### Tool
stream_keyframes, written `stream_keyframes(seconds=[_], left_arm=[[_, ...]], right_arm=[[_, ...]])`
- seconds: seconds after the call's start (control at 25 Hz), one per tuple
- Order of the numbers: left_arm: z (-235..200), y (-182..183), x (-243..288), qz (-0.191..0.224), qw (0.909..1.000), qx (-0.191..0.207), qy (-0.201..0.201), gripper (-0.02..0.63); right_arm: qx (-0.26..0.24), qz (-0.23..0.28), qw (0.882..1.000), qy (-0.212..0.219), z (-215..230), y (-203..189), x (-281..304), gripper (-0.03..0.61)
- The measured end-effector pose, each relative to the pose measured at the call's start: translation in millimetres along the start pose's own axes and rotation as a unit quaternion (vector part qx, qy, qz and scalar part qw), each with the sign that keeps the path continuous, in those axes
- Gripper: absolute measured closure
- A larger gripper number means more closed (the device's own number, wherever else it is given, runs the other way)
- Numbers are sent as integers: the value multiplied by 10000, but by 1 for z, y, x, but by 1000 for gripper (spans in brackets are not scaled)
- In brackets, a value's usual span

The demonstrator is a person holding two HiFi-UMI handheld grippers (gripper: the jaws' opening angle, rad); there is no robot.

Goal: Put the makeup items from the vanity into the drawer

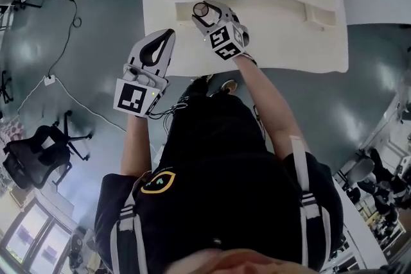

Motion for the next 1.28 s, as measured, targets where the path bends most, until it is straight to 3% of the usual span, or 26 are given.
stream_keyframes(seconds=[0.24,0.72,1.08,1.28], left_arm=[[-24,-4,-14,-18,9996,-164,231,595],[-44,-16,-13,102,9992,-346,160,595],[-56,-25,-9,133,9993,-358,8,595],[-59,-25,-2,185,9991,-375,-70,595]], right_arm=[[396,-728,9966,28,-3,-27,39,338],[882,-1828,9791,-126,-3,-51,70,339],[1073,-2160,9704,-102,-2,-50,79,337],[956,-2176,9713,-105,-4,-53,77,336]])
Point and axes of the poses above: the fingertips, and each gripper's own axes: x forward along the fingers, z to its right, y out of its top, the point moved 7 cm from there along -x, backward along the fingers, and after that the axes turned 13 degrees about z, right-handed, at the moved point
